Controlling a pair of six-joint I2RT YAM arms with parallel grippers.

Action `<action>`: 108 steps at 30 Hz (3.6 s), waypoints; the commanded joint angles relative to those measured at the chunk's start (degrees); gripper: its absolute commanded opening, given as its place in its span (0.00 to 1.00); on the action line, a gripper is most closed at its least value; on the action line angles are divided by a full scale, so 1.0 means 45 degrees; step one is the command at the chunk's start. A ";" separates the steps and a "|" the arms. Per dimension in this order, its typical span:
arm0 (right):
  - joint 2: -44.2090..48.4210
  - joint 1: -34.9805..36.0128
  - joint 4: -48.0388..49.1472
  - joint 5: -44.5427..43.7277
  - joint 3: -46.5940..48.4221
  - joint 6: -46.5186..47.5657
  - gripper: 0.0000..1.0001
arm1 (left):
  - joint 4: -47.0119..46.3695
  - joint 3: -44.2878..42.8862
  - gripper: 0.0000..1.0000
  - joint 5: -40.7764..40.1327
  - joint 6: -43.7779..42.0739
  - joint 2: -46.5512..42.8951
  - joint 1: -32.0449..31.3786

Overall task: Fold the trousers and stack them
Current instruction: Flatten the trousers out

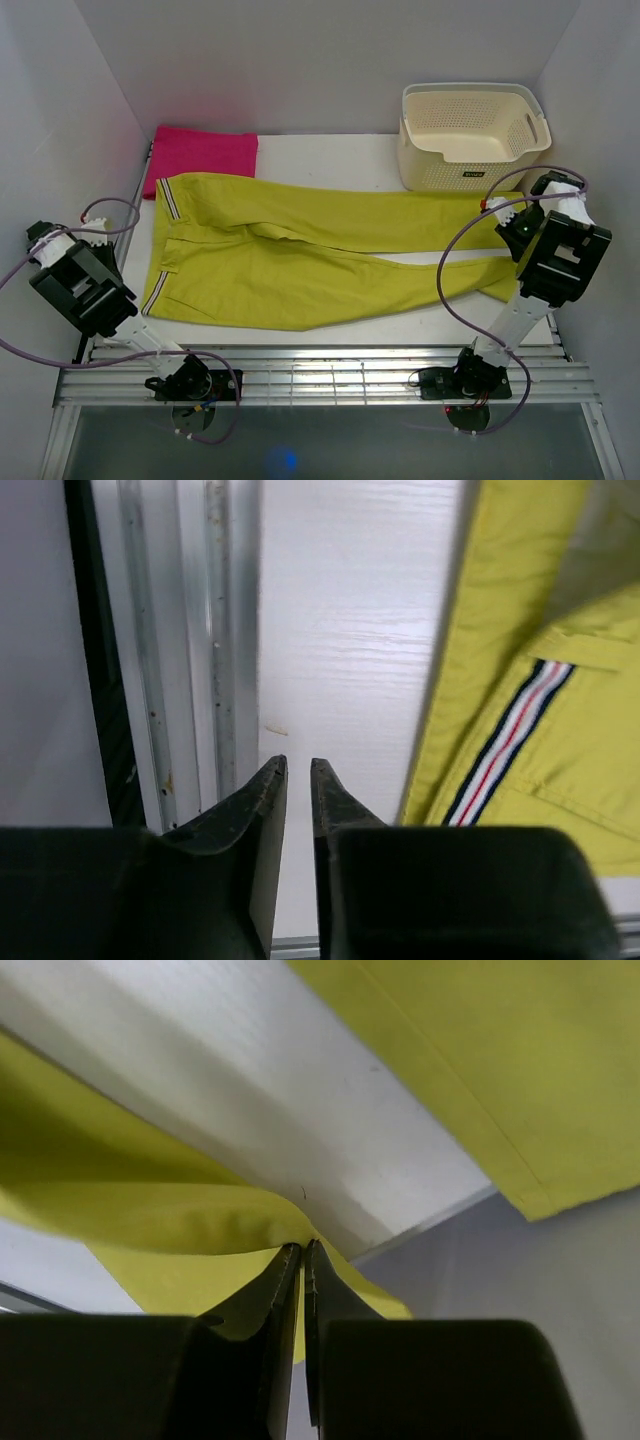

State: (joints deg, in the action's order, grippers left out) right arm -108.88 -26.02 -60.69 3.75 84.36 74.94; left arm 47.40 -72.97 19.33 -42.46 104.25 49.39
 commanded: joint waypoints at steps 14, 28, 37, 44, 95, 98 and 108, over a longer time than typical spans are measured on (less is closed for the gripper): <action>0.0562 0.1329 0.2353 -0.2454 -0.1871 -0.2297 0.08 | 0.1661 0.3633 0.74 0.1682 -0.1562 -0.3477 -0.0076; 0.1676 0.1388 0.2568 -0.4231 -0.3336 -0.0287 0.08 | -0.0652 0.4654 0.00 -0.1442 -0.0740 -0.3946 -0.0487; 0.1735 0.1388 0.1650 -0.4817 -0.3141 0.0593 0.08 | 0.1222 0.1260 0.00 -0.1894 -0.2537 -0.3968 0.0861; 0.0525 0.2168 0.2782 -0.4566 -0.2655 -0.0282 0.17 | 0.1440 0.0863 0.00 -0.1405 -0.2324 -0.3578 0.0804; 0.4197 -0.4179 0.3759 -0.1515 -0.8068 -0.6107 0.13 | 0.0952 0.2154 0.00 -0.0448 -0.0917 -0.3499 0.0705; 0.3786 -0.4179 0.3604 -0.1692 -0.6858 -0.5677 0.08 | 0.1010 0.1900 0.00 -0.0371 -0.0761 -0.3225 0.0705; 0.4603 -0.4042 0.0596 -0.0581 -0.2716 -0.2515 0.08 | 0.1498 0.0651 0.00 -0.0508 -0.1052 -0.3067 0.0705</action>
State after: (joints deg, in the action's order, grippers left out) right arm -92.09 -44.23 -54.50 -0.16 65.91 55.48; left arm 56.29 -65.43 16.60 -45.76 91.74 52.29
